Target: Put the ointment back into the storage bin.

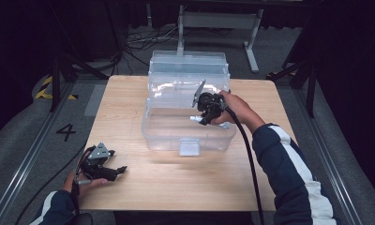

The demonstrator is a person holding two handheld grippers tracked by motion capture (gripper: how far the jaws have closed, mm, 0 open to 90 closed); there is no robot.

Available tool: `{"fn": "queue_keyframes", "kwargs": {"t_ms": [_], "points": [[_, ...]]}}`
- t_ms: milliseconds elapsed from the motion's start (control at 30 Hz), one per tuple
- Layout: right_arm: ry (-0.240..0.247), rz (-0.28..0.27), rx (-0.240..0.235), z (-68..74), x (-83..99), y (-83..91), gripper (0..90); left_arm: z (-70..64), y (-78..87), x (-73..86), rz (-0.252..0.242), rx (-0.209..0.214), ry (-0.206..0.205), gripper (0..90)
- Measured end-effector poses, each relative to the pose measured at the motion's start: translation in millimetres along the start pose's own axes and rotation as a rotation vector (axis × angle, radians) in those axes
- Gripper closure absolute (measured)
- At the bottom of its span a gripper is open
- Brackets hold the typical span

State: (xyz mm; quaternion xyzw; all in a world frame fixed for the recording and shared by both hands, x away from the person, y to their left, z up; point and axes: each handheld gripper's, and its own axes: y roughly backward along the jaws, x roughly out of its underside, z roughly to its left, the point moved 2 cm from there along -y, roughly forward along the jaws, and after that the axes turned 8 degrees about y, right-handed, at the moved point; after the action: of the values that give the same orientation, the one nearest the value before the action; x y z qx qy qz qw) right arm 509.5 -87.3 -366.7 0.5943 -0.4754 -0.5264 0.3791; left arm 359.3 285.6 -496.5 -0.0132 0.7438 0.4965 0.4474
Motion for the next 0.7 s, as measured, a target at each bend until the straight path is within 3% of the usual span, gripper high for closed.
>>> {"fn": "queue_keyframes", "kwargs": {"t_ms": [267, 700], "points": [[0.012, 0.035, -0.030, -1.2, 4.3, -16.9, 71.6, 0.0, 0.0, 0.0, 0.000, -0.001, 0.000, 17.3], [-0.007, 0.065, -0.080, 2.0, 18.6, -37.0, 71.5, -0.1, 0.0, 0.0, 0.000, -0.001, 0.000, 17.3]]}}
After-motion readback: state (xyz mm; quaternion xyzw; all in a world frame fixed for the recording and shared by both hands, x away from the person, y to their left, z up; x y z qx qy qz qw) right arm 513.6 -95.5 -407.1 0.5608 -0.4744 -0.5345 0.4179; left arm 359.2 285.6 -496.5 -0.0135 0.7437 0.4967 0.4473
